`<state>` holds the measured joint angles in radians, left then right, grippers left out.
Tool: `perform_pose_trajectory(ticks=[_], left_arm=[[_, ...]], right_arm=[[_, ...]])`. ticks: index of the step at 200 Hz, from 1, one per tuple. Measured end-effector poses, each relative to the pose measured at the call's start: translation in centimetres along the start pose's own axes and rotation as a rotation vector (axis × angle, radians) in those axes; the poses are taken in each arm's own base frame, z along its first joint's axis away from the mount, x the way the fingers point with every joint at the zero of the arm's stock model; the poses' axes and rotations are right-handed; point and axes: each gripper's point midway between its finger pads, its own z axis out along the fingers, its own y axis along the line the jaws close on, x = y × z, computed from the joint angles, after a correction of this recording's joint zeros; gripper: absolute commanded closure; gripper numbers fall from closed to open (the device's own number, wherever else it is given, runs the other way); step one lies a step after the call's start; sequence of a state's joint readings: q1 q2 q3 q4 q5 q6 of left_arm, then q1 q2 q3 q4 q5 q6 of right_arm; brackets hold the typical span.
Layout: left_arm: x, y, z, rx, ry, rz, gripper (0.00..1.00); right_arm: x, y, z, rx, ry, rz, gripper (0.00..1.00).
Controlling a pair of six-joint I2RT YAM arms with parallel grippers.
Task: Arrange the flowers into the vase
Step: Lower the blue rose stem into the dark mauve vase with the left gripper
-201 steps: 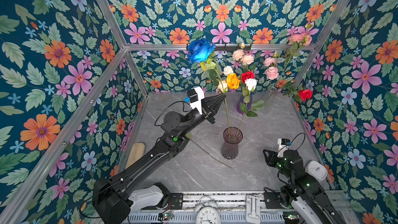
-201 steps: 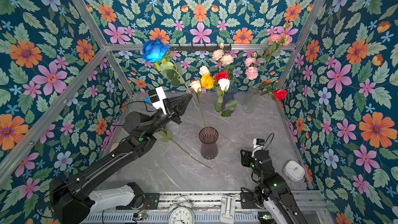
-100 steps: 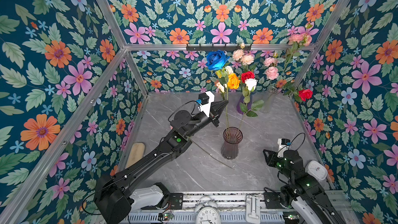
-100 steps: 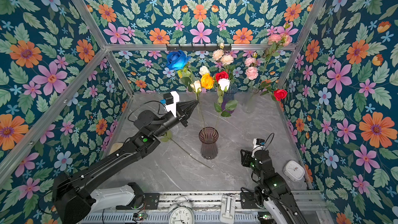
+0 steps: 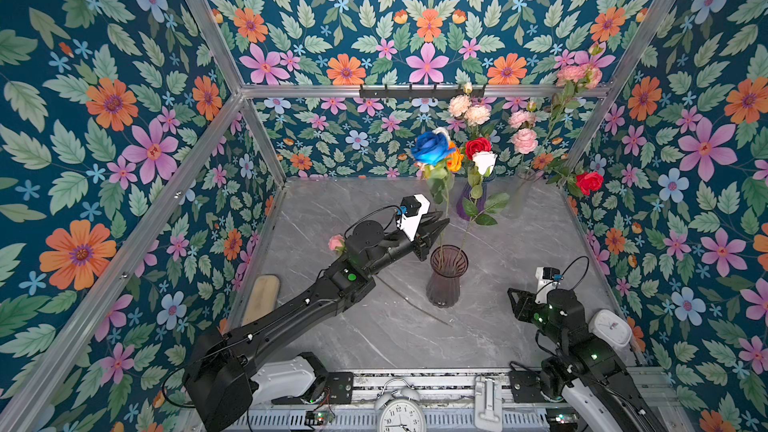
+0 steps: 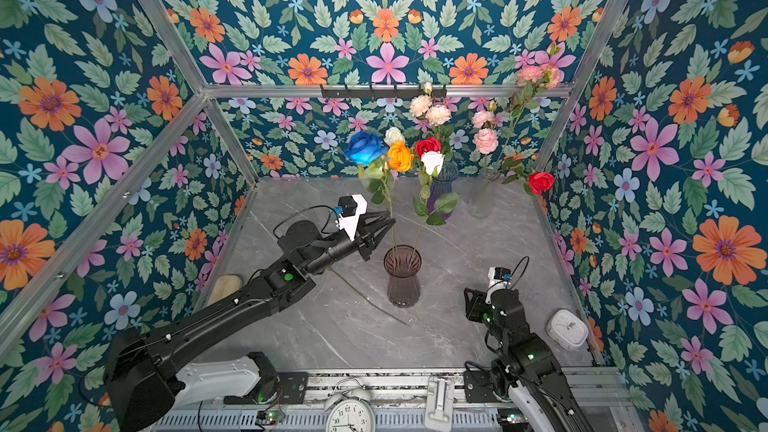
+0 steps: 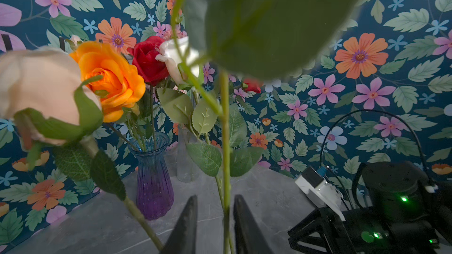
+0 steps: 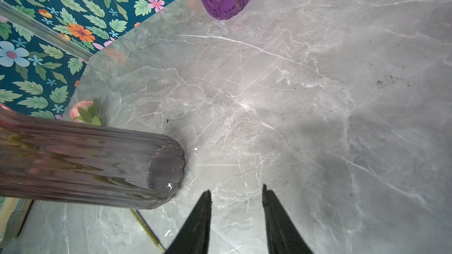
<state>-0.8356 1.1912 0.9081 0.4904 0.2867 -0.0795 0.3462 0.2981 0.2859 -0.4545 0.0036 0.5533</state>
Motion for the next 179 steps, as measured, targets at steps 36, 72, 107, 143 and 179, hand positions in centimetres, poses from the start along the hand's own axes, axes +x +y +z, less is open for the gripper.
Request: perform_pose_trajectory(ticks=[36,72,107,143,179], left_arm=[[0.6,0.7,-1.6,-0.058,0.023,-0.005,0.51],[1.8,1.7,-1.9,-0.125,0.116,-0.013,0.52],[3.8,3.0,-2.6,-0.206,0.212,-0.022,0.5],[4.6,4.6,-3.4,-0.306,0.269,-0.029,0.4],[5.7,5.7,-2.6,-0.359,0.362,-0.05,0.4]], right_arm=[[0.0,0.0,0.0,0.0,0.0,0.0,0.62],[0.0,0.0,0.0,0.0,0.0,0.0,0.62],[0.0,0.0,0.0,0.001,0.0,0.0,0.62],[0.1,-0.1,0.1,0.006,0.007,0.001,0.62],[0.2,-0.1,0.1,0.009,0.011,0.0,0.62]])
